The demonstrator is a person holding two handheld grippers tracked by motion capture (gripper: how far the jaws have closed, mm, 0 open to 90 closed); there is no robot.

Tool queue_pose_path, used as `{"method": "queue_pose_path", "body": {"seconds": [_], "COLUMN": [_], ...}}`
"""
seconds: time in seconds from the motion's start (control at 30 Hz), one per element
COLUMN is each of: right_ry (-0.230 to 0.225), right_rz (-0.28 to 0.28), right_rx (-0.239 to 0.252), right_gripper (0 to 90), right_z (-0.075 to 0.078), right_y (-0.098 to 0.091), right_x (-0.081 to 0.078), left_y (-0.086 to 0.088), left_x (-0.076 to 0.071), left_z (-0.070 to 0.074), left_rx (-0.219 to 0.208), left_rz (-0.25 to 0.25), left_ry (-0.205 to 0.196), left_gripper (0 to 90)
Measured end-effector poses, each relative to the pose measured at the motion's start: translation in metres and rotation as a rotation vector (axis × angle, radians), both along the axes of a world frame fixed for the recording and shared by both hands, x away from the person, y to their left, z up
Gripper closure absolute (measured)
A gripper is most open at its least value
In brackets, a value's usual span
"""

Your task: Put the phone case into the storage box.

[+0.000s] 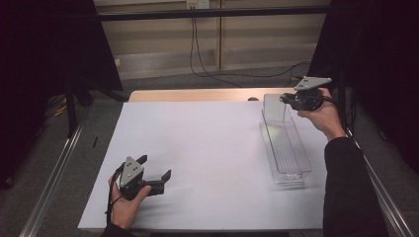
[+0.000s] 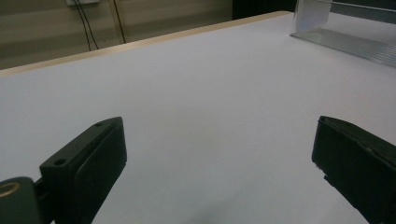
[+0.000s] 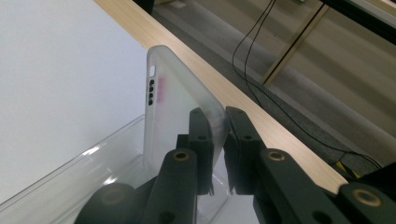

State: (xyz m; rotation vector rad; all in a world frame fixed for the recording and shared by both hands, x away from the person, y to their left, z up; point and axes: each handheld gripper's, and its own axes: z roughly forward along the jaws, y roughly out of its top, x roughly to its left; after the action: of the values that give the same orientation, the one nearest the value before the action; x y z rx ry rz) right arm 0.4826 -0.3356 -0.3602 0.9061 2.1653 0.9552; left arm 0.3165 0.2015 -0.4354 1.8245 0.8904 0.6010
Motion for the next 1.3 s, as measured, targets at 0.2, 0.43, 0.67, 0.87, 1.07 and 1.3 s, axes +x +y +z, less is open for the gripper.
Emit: {"method": "queue_pose_path", "body": {"seconds": [0.2, 0.43, 0.67, 0.87, 1.07, 1.3], "right_ry": [0.033, 0.067, 0.072, 0.084, 0.091, 0.078], "right_rz": [-0.012, -0.049, -0.082, -0.100, -0.112, -0.124], "right_rx": [-0.050, -0.047, -0.038, -0.001, 0.024, 0.028], "right_gripper": [80.9, 81.4, 81.2, 79.5, 75.3, 67.2], "right_z": [0.002, -0.003, -0.003, -0.006, -0.009, -0.010], "right_y": [-0.003, -0.008, -0.007, -0.006, -0.008, -0.009], "right_x": [0.003, 0.007, 0.010, 0.011, 0.010, 0.009], "left_y": [-0.001, -0.001, 0.000, 0.000, 0.000, 0.000], "left_x": [0.000, 0.001, 0.001, 0.001, 0.000, 0.000], "left_z": [0.000, -0.001, -0.001, -0.001, -0.001, 0.000], "left_rx": [0.008, 0.010, 0.012, 0.009, 0.009, 0.010], "left_rz": [-0.003, -0.002, -0.001, 0.001, 0.001, 0.004], "left_ry": [0.001, 0.003, 0.004, 0.002, 0.001, -0.002], "left_gripper": [3.2, 3.2, 3.2, 3.2, 3.2, 3.2]}}
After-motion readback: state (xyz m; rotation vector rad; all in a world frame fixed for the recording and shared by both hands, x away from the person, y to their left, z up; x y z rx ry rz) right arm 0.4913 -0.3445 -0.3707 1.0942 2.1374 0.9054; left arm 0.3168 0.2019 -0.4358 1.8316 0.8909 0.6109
